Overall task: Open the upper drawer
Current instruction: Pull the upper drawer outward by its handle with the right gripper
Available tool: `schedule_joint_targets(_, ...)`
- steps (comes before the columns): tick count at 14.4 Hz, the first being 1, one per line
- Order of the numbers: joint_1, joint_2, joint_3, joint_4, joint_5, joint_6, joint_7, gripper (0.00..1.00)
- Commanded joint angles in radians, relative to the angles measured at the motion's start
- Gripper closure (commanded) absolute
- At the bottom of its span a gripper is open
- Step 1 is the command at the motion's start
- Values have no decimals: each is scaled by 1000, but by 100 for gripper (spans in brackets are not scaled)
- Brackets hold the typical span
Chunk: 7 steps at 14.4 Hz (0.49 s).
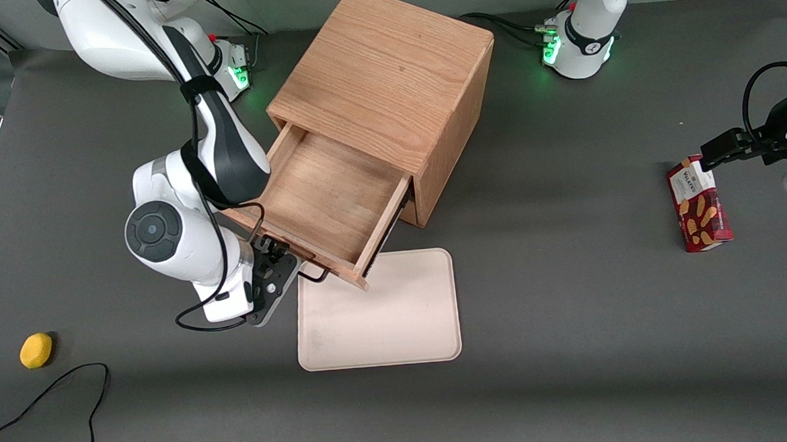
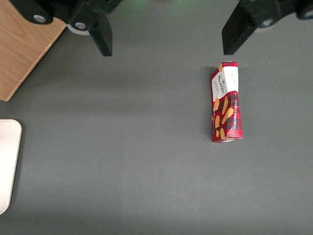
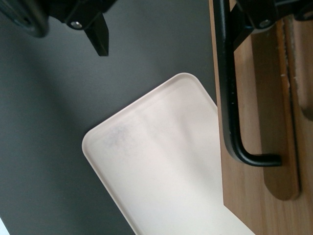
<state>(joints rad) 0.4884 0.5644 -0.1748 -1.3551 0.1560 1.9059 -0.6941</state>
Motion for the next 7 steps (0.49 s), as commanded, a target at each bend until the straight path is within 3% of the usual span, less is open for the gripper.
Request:
schedule_joint_targets(1, -13, 31, 0, 54, 23, -22, -39, 0)
schedule_joint_targets(7, -39, 77, 0, 120, 25, -39, -56, 0)
